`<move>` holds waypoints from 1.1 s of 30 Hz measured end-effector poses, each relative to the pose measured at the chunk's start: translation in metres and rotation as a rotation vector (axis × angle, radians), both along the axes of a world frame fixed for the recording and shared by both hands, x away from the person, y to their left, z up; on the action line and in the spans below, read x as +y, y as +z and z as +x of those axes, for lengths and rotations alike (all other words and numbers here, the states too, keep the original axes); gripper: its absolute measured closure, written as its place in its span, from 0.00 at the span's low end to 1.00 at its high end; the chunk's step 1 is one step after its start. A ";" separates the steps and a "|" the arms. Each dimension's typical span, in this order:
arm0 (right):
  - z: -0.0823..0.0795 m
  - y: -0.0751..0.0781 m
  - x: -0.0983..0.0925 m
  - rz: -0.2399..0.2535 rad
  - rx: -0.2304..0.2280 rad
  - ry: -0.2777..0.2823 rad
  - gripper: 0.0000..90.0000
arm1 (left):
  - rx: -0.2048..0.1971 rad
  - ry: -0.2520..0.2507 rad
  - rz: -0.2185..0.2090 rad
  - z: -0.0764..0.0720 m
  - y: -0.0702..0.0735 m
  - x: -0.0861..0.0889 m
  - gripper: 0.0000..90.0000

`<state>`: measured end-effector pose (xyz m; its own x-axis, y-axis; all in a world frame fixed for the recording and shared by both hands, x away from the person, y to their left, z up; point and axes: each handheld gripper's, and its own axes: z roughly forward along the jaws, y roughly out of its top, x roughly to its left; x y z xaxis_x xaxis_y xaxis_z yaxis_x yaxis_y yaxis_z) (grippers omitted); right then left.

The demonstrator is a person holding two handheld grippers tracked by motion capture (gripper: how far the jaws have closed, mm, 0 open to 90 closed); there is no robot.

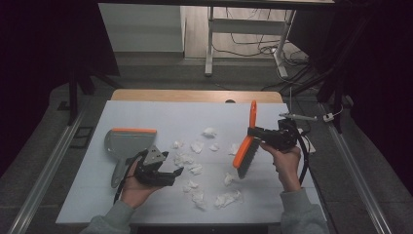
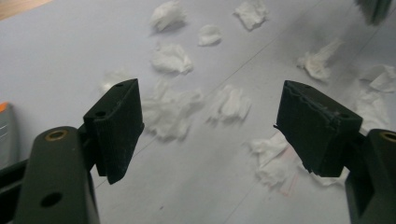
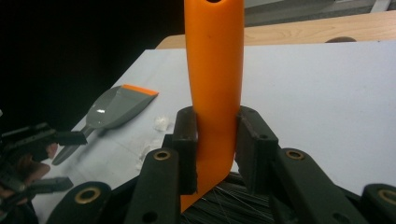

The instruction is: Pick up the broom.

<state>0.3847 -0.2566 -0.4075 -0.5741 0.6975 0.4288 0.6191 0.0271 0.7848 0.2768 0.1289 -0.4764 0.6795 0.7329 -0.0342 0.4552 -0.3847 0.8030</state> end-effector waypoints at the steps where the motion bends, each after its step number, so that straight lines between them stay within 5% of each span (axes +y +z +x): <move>1: 0.000 -0.001 0.002 0.002 -0.002 -0.003 0.79 | 0.000 -0.006 -0.005 0.001 0.001 -0.003 0.27; 13: -0.008 -0.009 0.034 0.018 -0.038 -0.024 0.79 | -0.018 -0.096 -0.068 0.007 0.008 -0.046 0.28; 22: -0.012 -0.014 0.055 0.031 -0.052 -0.013 0.79 | 0.006 -0.158 -0.089 0.016 0.000 -0.075 0.29; 29: -0.021 -0.016 0.066 0.079 -0.077 -0.024 0.79 | -0.061 -0.153 -0.097 0.016 -0.003 -0.087 0.37; 33: -0.026 -0.016 0.074 0.086 -0.099 -0.030 0.79 | -0.066 -0.121 -0.100 0.018 -0.006 -0.088 0.44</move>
<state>0.3584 -0.1824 -0.4232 -0.5965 0.6778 0.4299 0.5377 -0.0602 0.8410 0.2945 0.0409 -0.4824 0.7657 0.6408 -0.0554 0.3557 -0.3501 0.8666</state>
